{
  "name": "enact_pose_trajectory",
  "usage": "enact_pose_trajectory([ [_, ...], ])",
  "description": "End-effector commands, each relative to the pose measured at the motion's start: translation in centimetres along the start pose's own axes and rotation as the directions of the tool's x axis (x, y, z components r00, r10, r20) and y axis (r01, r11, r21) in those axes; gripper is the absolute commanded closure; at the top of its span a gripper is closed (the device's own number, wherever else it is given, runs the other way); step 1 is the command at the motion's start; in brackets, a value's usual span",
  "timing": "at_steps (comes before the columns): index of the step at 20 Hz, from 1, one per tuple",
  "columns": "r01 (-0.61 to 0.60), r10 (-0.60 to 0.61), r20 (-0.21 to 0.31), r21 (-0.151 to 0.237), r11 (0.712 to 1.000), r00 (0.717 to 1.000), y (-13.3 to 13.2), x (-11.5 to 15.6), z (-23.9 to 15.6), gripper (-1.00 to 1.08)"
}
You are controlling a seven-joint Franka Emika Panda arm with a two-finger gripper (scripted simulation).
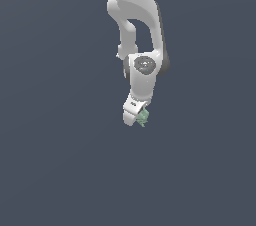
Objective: Pick up the object and move it to a goal position.
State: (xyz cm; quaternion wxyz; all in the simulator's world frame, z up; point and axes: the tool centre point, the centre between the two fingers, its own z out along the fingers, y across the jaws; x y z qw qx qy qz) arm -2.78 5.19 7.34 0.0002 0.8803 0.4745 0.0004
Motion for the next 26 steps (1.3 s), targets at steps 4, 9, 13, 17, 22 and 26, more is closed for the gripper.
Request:
enact_pose_trajectory([
  [4, 0.000, 0.000, 0.000, -0.001, 1.000, 1.000, 0.0, -0.1, -1.0, 1.08],
  [9, 0.001, -0.001, 0.000, 0.000, 1.000, 1.000, 0.1, -0.3, -3.5, 1.08],
  [13, 0.001, -0.001, 0.000, 0.000, 1.000, 1.000, 0.2, -0.5, -6.6, 1.08],
  [17, 0.002, -0.002, -0.001, 0.001, 1.000, 1.000, 0.3, -0.8, -10.5, 1.08],
  [22, 0.002, -0.002, -0.001, 0.001, 1.000, 1.000, 0.5, -1.2, -16.2, 1.08],
  [26, 0.003, -0.003, -0.001, 0.001, 1.000, 1.000, 0.6, -1.5, -20.6, 1.08],
])
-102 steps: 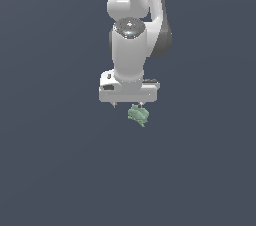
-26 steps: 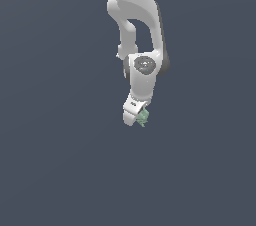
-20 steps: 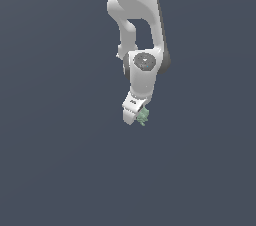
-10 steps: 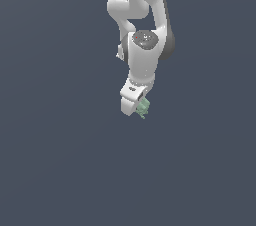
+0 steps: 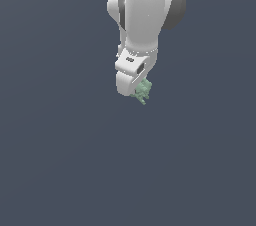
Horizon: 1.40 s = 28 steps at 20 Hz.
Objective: Pick up the object and move it to a goal position.
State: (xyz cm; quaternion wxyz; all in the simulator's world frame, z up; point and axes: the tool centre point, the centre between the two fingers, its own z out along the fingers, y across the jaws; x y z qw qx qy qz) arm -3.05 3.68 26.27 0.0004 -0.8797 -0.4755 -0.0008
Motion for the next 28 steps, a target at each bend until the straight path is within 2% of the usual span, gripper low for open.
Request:
enact_pose_trajectory([
  [1, 0.000, 0.000, 0.000, 0.001, 1.000, 1.000, 0.1, -0.2, -2.8, 1.08],
  [8, 0.000, 0.000, 0.000, 0.001, 1.000, 1.000, 0.5, -0.7, -10.1, 1.08],
  [14, -0.001, 0.001, 0.001, 0.001, 1.000, 1.000, 0.9, -0.9, -14.5, 1.08],
  [21, -0.002, 0.002, 0.002, 0.000, 1.000, 1.000, 1.2, -1.1, -17.3, 1.08],
  [28, -0.002, 0.002, 0.002, 0.000, 1.000, 1.000, 1.4, -1.0, -17.7, 1.08],
])
